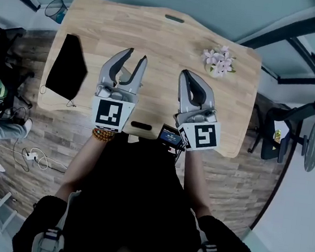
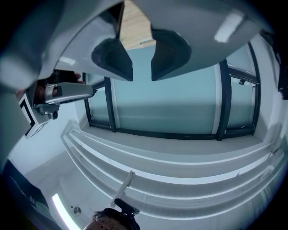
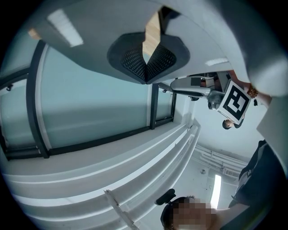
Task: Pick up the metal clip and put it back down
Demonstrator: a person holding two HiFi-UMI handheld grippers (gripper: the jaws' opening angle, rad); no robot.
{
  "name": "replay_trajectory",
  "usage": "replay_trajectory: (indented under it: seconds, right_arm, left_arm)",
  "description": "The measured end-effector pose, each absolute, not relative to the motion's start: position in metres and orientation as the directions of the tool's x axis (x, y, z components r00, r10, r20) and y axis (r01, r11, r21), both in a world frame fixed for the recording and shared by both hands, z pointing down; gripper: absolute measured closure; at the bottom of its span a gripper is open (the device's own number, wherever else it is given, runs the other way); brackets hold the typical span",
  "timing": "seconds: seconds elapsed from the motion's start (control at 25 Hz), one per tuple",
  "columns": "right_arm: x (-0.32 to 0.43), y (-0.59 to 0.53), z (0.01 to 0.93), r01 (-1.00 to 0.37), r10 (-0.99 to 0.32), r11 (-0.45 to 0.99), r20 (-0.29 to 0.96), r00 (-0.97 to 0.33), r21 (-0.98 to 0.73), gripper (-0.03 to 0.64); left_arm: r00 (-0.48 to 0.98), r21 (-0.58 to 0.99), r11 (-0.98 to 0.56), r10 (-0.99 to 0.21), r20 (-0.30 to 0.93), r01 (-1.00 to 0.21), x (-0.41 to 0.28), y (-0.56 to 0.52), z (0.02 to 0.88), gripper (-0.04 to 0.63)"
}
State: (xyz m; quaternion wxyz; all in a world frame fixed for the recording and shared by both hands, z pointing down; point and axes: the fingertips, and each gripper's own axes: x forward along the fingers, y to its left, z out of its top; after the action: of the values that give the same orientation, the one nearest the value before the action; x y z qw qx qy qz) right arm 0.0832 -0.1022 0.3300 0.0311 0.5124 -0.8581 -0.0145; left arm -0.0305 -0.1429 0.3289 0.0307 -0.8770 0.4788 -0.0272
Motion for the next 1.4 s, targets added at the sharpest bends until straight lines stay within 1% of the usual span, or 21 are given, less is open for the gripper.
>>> replay_trajectory:
  seconds: [0.12,0.28,0.68,0.92,1.4]
  right_arm:
    - [0.084,-0.101,0.327,-0.878,-0.880,0.474,0.030,-0.473,0.061,0.594]
    - [0.084,-0.100,0.324,-0.879,-0.881,0.473,0.025,-0.472,0.060,0.594]
    - [0.087,-0.096,0.324,-0.882,-0.884,0.467,0.020,-0.466,0.062,0.594]
    - [0.092,-0.094,0.326,-0.886,-0.888,0.460,0.025,-0.460,0.063,0.595]
    - [0.104,-0.086,0.331,-0.897,-0.901,0.434,0.044,-0.432,0.080,0.598]
  left_arm:
    - [0.555,-0.071,-0.554,-0.832,-0.001,-0.830,-0.025,-0.140,0.321,0.498]
    - [0.563,-0.075,-0.560,-0.826,-0.015,-0.825,-0.022,-0.136,0.315,0.591]
    - [0.591,-0.102,-0.587,-0.807,-0.003,-0.803,-0.011,-0.132,0.314,0.594]
    - [0.586,-0.091,-0.587,-0.809,0.032,-0.805,-0.007,-0.130,0.327,0.595]
    - [0.607,-0.088,-0.608,-0.794,0.039,-0.789,0.003,-0.124,0.331,0.595]
